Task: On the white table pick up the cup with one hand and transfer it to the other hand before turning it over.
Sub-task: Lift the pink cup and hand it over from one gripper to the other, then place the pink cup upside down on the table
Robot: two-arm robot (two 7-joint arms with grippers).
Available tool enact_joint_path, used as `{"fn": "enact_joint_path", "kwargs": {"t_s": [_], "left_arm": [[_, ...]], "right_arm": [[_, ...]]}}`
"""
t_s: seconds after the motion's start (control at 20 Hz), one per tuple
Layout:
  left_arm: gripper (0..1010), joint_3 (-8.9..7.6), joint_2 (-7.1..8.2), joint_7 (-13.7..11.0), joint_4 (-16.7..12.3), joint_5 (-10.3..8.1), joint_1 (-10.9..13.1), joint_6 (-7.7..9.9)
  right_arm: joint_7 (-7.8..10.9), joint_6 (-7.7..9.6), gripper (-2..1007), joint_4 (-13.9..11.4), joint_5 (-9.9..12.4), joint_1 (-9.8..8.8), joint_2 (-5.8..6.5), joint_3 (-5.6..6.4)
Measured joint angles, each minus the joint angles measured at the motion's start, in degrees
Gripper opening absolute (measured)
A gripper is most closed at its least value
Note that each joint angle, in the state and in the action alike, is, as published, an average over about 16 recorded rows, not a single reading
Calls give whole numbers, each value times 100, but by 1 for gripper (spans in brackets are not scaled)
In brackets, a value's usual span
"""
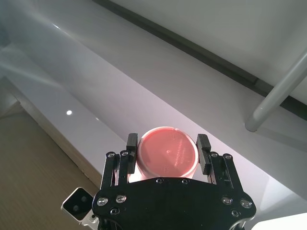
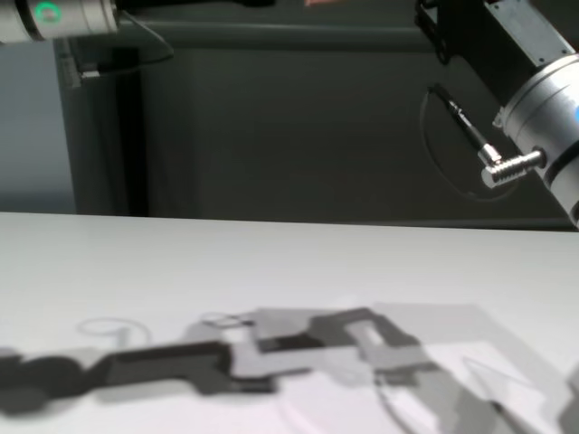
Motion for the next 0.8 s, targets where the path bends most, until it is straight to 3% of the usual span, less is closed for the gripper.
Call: {"fn": "enact_joint_path", "kwargs": {"t_s": [0.35,0.8], "left_arm": [[965,-242,393,584,-462,12,456,96],[1003,-777,959,1950,-1296,149,1522,186]], "right_arm": [[0,-1,722,0,1,0,0,1],[0,-1,722,-1,1,0,0,1]]}}
